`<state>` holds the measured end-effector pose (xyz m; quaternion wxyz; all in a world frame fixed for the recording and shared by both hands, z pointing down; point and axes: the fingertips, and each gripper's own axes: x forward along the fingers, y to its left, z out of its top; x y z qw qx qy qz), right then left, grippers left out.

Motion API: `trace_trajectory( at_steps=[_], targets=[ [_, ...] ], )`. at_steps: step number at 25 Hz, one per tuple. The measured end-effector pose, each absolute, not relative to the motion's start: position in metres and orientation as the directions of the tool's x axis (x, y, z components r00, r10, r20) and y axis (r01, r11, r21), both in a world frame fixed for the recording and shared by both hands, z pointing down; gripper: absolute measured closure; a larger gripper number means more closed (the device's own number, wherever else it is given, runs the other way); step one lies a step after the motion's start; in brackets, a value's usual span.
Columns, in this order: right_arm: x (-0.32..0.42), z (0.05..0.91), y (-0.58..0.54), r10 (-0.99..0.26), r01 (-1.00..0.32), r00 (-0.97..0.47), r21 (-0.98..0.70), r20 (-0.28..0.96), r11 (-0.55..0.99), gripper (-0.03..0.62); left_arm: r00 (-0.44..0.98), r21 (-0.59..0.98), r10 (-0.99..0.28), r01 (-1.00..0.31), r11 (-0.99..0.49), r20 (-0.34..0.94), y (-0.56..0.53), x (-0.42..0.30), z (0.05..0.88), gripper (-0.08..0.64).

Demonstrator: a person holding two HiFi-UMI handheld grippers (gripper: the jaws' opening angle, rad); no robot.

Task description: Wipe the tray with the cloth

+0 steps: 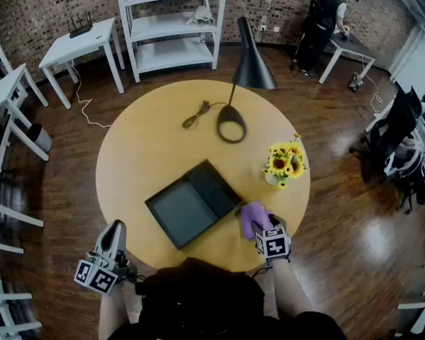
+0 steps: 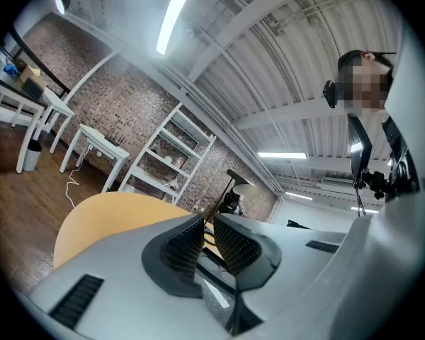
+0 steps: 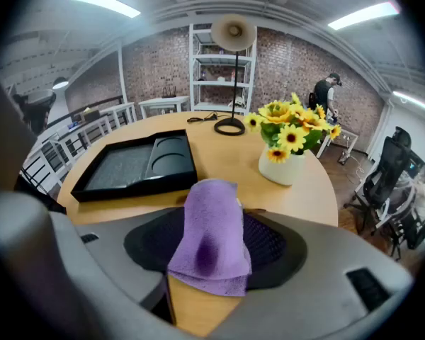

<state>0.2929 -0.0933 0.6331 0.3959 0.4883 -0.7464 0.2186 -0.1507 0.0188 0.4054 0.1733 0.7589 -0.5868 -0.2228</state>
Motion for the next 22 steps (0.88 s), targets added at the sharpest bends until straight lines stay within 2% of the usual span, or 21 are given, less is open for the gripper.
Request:
trace_trajectory(
  at_steps=[4, 6, 7, 9, 11, 14, 22],
  targets=[
    [0.284, 0.634, -0.111, -0.555, -0.891, -0.195, 0.09, 0.809, 0.444, 0.325, 0.222, 0.504, -0.972, -0.833, -0.228, -0.072, 0.019, -0.138, 0.42, 0.534],
    [0.29, 0.656, -0.112, -0.515, -0.892, -0.154, 0.106, 0.843, 0.44, 0.279, 0.236, 0.48, -0.971, -0.849, -0.221, -0.031, 0.017, -0.132, 0.429, 0.534],
    [0.294, 0.669, -0.108, -0.487, -0.9, -0.15, 0.086, 0.861, 0.428, 0.28, 0.242, 0.478, -0.97, -0.85, -0.221, -0.019, 0.016, -0.131, 0.432, 0.534],
    [0.298, 0.685, -0.101, -0.448, -0.921, -0.183, 0.007, 0.875, 0.389, 0.364, 0.248, 0.483, -0.969, -0.847, -0.221, -0.008, 0.012, -0.129, 0.437, 0.534],
    [0.295, 0.687, -0.099, -0.441, -0.917, -0.211, -0.021, 0.872, 0.398, 0.372, 0.252, 0.489, -0.968, -0.844, -0.223, -0.005, 0.008, -0.128, 0.439, 0.534],
    [0.288, 0.684, -0.096, -0.442, -0.895, -0.236, -0.016, 0.865, 0.446, 0.468, 0.268, 0.496, -0.963, -0.835, -0.239, -0.013, 0.003, -0.123, 0.44, 0.534],
    [0.273, 0.629, -0.111, -0.564, -0.894, -0.344, -0.078, 0.751, 0.441, 0.491, 0.288, 0.505, -0.957, -0.829, -0.241, 0.016, -0.006, -0.119, 0.448, 0.534]
  ],
)
